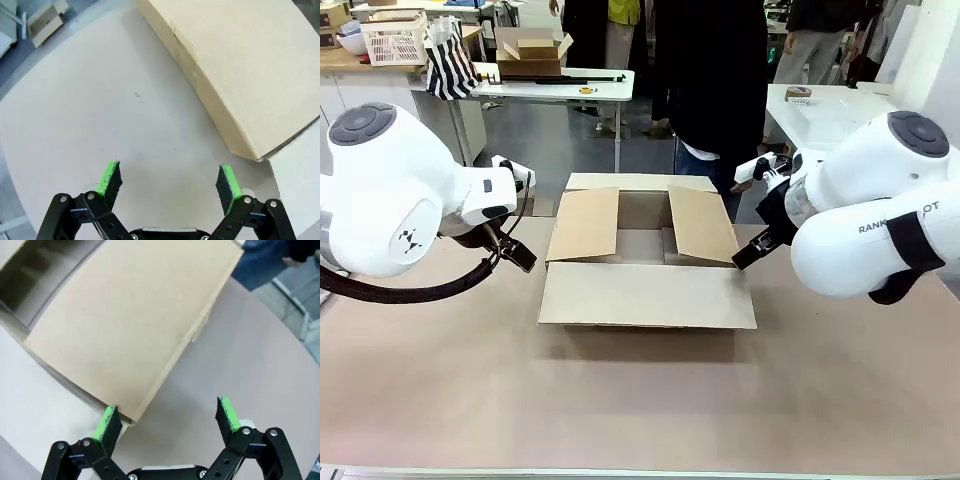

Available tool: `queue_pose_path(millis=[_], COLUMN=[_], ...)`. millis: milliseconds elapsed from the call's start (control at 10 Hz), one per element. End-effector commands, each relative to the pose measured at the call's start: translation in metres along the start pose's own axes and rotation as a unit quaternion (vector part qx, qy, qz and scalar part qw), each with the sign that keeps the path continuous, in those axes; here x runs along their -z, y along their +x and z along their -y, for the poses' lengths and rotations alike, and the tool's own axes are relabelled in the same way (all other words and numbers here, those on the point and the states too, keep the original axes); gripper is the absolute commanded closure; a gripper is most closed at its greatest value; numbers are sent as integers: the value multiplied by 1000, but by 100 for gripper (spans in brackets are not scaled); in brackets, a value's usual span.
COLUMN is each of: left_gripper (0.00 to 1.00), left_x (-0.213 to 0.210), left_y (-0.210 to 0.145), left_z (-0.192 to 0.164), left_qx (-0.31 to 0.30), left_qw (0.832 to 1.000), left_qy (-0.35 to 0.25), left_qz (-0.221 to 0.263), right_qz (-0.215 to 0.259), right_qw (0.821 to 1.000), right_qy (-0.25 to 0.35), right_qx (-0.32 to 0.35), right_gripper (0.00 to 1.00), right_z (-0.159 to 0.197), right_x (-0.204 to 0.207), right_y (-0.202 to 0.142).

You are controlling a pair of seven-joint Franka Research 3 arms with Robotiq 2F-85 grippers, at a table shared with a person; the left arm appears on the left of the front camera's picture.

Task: Pack the gift set into the box.
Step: Place both hands on the side flaps of the Package Box and spread them outward.

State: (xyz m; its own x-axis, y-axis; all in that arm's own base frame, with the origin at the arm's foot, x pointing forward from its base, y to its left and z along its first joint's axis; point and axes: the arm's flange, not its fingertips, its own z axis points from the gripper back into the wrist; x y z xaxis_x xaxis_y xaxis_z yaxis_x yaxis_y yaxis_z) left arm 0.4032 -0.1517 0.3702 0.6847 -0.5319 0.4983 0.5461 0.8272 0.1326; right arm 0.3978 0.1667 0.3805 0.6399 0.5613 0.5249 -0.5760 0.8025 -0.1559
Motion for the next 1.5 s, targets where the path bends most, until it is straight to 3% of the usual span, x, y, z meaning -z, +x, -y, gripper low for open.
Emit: queue_pose_path(millis=[0,900,1000,1100,1300,1400], left_gripper=[0,0,0,0,0,0], left_x=[0,0,0,-52,-156,-182], left_y=[0,0,0,-5,-10,-8], left_z=[0,0,0,6,22,35], left_qx=[0,0,0,1,-2,-5], left_qw=[1000,1000,1000,1000,999,996], left_qy=[0,0,0,19,-5,23], left_qz=[0,0,0,-12,54,80], right_qz=[0,0,-55,-125,-82,-40], right_qw=[1000,1000,998,991,991,991], right_qy=[0,0,24,17,47,3], right_qx=[0,0,0,38,97,127], right_gripper=[0,0,0,0,0,0], right_z=[0,0,7,16,51,57], right_x=[0,0,-36,-93,-216,-244], right_y=[0,0,-11,-19,-40,-49])
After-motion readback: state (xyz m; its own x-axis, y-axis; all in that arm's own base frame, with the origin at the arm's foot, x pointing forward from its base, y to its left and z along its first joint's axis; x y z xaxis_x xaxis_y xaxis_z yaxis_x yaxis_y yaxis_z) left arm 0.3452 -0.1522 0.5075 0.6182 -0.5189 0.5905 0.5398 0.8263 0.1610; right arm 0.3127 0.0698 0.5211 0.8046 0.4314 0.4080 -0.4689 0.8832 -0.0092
